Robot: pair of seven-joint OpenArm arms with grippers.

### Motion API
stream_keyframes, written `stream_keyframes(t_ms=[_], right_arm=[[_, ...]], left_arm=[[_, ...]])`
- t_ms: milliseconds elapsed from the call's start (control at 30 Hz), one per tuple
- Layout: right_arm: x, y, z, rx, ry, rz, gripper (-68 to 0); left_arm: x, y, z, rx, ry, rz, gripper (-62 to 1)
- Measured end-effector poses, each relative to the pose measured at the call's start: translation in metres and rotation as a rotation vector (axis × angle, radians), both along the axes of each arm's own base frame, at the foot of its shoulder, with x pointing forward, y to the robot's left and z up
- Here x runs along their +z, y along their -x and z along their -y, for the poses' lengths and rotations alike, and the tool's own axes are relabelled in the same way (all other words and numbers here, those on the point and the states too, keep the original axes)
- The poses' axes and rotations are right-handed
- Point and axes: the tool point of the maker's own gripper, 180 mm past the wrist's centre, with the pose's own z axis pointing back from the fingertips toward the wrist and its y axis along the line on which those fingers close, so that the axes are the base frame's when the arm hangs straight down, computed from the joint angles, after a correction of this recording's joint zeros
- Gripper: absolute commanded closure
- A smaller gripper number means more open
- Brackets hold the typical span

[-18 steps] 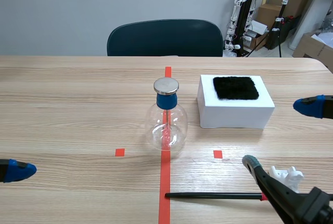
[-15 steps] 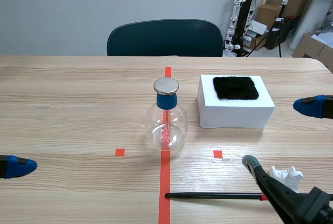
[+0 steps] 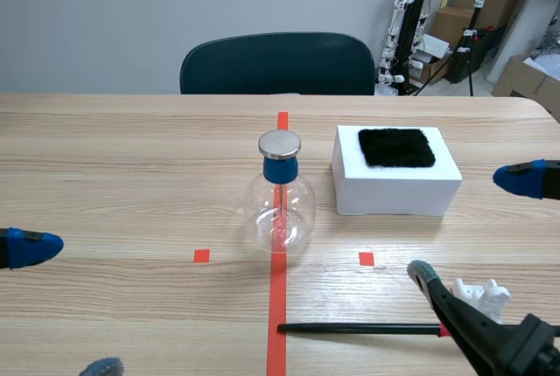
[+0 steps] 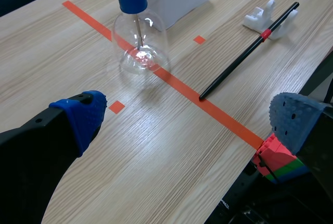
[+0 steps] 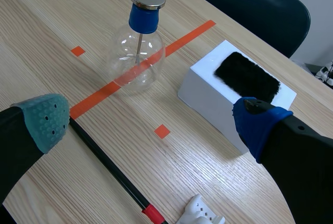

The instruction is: Do the electroscope experiment. pick up the black charging rod

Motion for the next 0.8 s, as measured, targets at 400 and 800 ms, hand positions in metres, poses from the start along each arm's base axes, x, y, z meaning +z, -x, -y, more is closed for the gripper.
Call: stream_keyframes(t_ms=[400, 800], right_arm=[[-0.028, 0.007, 0.008, 0.033, 0.206, -0.053, -65.4], [-0.093, 0.056, 0.027, 0.42, 0.707, -0.246, -65.4]], left_arm=[[0.014, -0.01, -0.015, 0.04, 0.105, 0.113, -62.3], [0.002, -0.022, -0.084, 0.127, 0.273, 0.292, -62.3]])
